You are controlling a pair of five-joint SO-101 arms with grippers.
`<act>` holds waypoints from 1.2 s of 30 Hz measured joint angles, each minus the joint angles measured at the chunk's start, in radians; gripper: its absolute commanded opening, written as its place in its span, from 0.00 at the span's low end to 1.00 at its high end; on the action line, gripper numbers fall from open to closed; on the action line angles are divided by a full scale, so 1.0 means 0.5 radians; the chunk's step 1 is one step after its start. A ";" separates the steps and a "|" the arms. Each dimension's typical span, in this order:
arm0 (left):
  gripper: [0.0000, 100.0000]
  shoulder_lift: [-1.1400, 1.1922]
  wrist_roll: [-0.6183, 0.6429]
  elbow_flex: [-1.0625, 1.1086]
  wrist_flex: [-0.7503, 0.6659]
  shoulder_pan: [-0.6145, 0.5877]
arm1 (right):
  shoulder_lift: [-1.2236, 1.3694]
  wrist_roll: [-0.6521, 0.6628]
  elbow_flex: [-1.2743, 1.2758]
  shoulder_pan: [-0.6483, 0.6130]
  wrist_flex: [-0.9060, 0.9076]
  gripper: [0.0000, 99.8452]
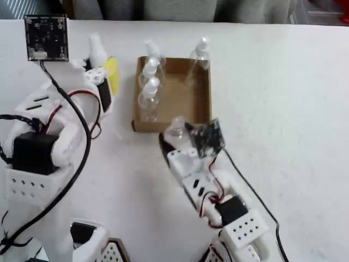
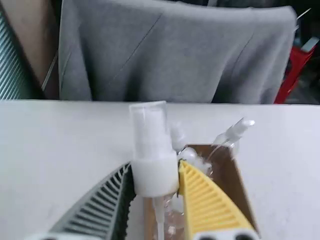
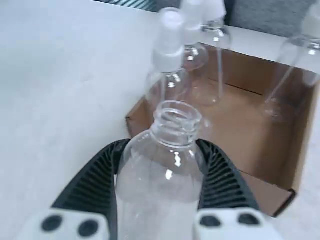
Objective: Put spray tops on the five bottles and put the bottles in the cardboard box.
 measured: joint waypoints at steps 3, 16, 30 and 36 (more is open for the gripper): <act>0.06 -0.003 -0.021 -0.160 0.003 0.098 | -0.273 0.034 0.172 -0.123 -0.021 0.02; 0.06 0.319 -0.365 -0.512 -0.055 0.405 | -1.046 0.350 0.402 -0.359 0.193 0.02; 0.06 0.316 -0.273 -0.368 -0.055 0.580 | -1.046 0.350 0.402 -0.359 0.193 0.02; 0.06 0.089 -0.252 -0.018 -0.279 0.614 | -1.046 0.350 0.402 -0.359 0.193 0.02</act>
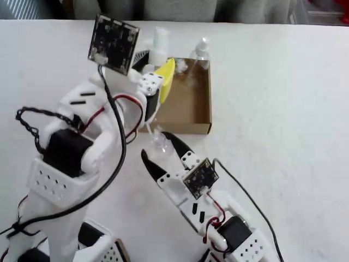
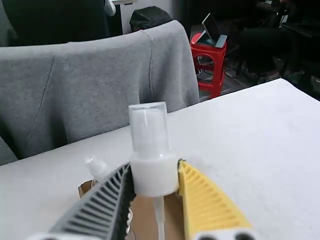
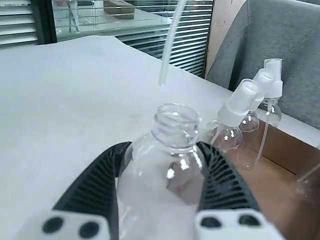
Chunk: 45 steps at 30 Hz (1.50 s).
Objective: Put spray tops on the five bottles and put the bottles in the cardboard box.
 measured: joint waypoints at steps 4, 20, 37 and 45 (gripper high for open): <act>0.06 -0.169 0.009 0.301 -0.236 0.018 | 0.000 0.000 0.000 0.000 0.000 0.02; 0.06 -0.390 0.120 0.644 -0.362 0.061 | 0.000 0.000 0.000 0.000 0.000 0.02; 0.02 -0.749 0.218 1.329 -0.463 0.144 | 0.000 0.000 0.000 0.000 0.009 0.02; 0.02 -1.252 0.255 1.804 -0.528 0.144 | 0.000 0.000 0.000 0.000 0.009 0.02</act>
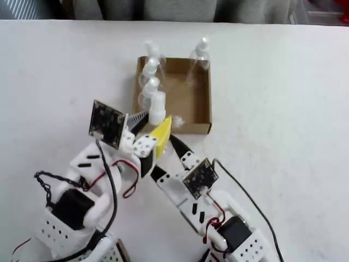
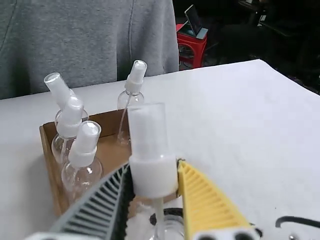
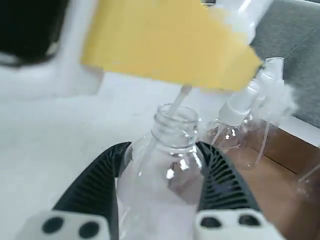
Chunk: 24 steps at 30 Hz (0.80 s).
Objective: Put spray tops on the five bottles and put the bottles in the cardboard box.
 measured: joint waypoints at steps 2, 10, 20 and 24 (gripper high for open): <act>0.02 -0.098 0.003 0.089 0.000 0.000 | 0.000 0.003 0.000 -0.003 0.000 0.02; 0.02 -0.442 -0.126 0.387 -0.003 0.021 | 0.003 0.003 0.000 -0.003 0.003 0.02; 0.03 -0.994 -0.172 0.740 -0.021 0.169 | 0.003 0.006 0.000 -0.003 0.003 0.02; 0.03 -1.111 -0.169 0.816 -0.021 0.184 | 0.003 0.006 0.000 -0.003 0.003 0.02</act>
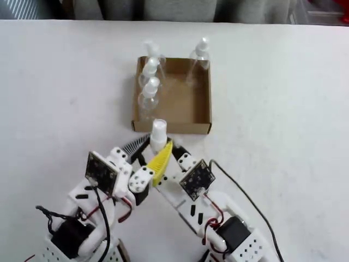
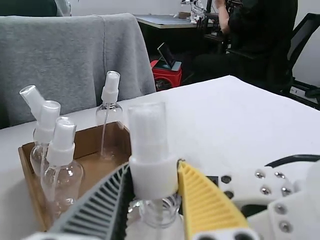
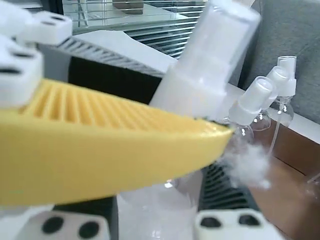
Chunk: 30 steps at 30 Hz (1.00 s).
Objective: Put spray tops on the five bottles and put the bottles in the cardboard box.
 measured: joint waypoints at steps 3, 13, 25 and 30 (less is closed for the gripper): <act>0.11 -0.009 -0.003 0.012 -0.009 0.003 | 0.000 0.000 0.000 0.000 0.000 0.02; 0.31 0.000 -0.009 0.015 0.000 -0.080 | -0.003 -0.003 0.000 0.037 0.000 0.02; 0.30 -0.018 -0.009 -0.245 0.267 -0.126 | -0.003 -0.006 0.000 0.037 0.000 0.02; 0.30 -0.034 -0.009 -0.325 0.454 -0.126 | -0.003 -0.006 0.000 0.037 0.000 0.02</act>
